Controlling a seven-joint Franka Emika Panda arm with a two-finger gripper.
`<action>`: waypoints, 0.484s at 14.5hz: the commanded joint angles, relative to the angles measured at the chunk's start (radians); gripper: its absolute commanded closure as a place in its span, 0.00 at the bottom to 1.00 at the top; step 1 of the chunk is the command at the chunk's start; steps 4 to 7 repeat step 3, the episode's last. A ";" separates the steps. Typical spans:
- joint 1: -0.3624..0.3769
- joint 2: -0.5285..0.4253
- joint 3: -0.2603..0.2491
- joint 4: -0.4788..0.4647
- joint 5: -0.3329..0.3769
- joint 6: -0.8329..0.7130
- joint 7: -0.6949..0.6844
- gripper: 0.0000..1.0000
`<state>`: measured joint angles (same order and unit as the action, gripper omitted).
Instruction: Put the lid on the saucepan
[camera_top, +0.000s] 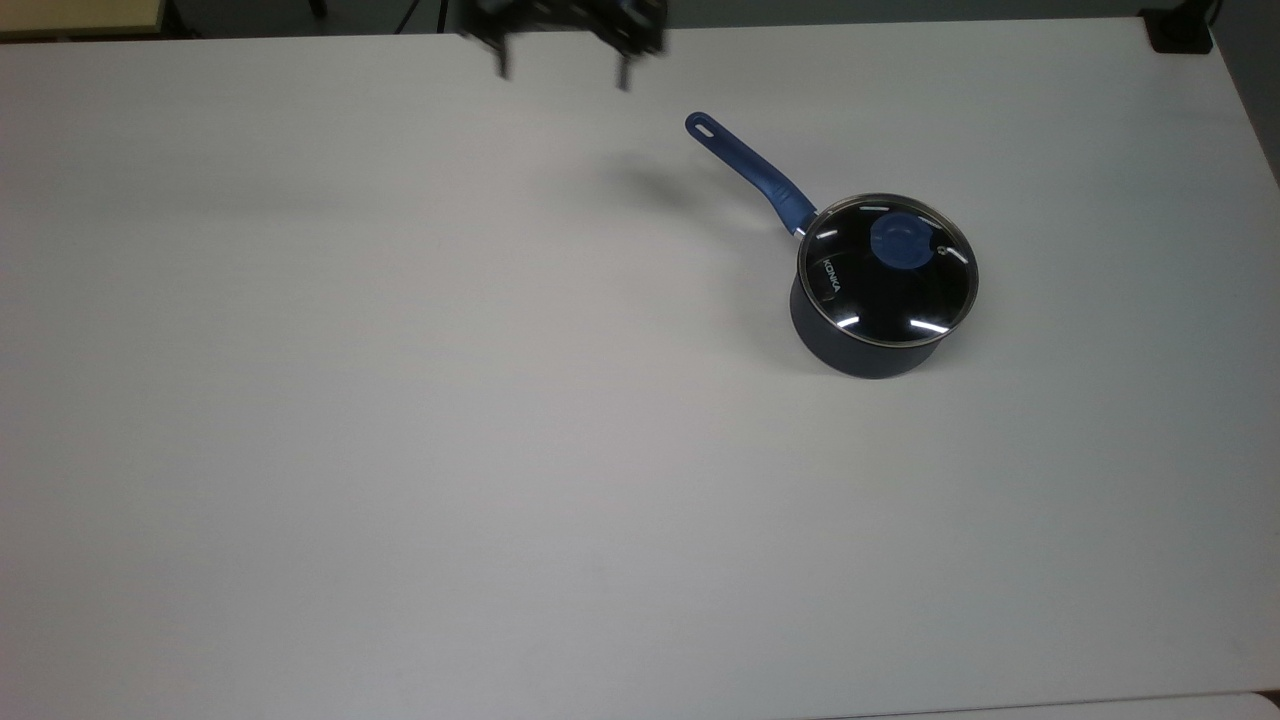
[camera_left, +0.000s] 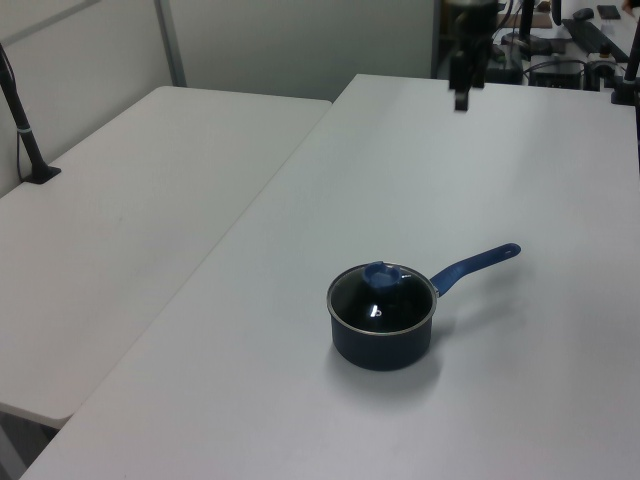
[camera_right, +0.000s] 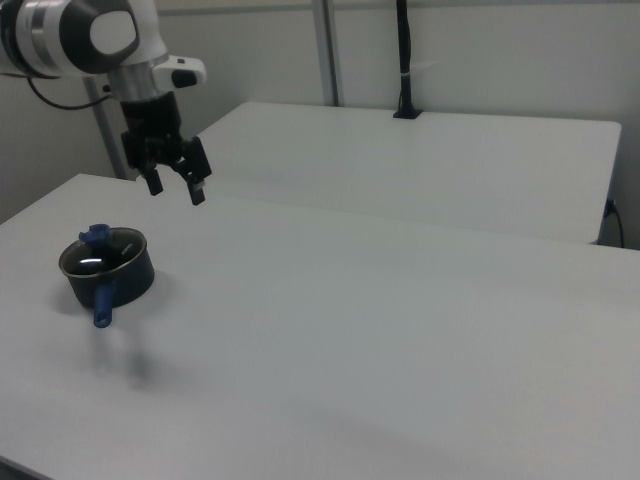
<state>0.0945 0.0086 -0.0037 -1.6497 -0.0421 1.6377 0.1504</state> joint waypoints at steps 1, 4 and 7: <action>-0.068 -0.047 0.007 -0.041 -0.009 -0.015 -0.037 0.00; -0.082 -0.048 0.005 -0.038 -0.009 -0.018 -0.035 0.00; -0.082 -0.048 0.005 -0.038 -0.009 -0.018 -0.035 0.00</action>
